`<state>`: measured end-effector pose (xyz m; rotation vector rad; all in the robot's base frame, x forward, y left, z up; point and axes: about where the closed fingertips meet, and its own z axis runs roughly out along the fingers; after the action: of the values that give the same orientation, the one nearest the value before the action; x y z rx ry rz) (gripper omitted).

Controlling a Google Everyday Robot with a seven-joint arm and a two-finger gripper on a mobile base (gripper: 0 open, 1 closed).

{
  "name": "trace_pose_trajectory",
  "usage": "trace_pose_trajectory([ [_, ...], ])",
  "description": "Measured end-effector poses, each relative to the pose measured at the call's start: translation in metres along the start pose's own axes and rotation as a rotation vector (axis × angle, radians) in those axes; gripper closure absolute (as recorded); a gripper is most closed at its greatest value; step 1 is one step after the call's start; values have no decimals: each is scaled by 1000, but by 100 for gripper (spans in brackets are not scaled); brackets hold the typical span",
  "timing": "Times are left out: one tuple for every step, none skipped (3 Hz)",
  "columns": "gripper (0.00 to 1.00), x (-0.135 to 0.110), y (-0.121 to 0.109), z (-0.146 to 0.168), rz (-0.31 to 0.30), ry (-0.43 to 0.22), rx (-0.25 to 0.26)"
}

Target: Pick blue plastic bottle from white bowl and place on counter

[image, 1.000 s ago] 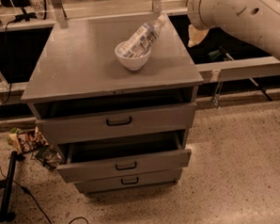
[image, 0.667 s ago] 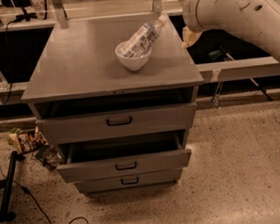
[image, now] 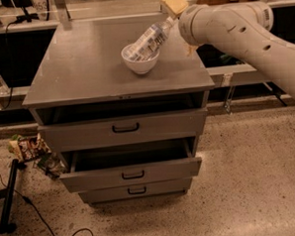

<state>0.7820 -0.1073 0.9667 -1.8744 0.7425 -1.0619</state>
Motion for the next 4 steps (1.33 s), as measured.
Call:
trace_pose_trajectory([
  [0,5,-2,28,-65,32,23],
  [0,6,-11,53,-88,48,54],
  [12,1,-15,68,-95,46,59],
  [34,-6,-11,70,-89,36,39],
])
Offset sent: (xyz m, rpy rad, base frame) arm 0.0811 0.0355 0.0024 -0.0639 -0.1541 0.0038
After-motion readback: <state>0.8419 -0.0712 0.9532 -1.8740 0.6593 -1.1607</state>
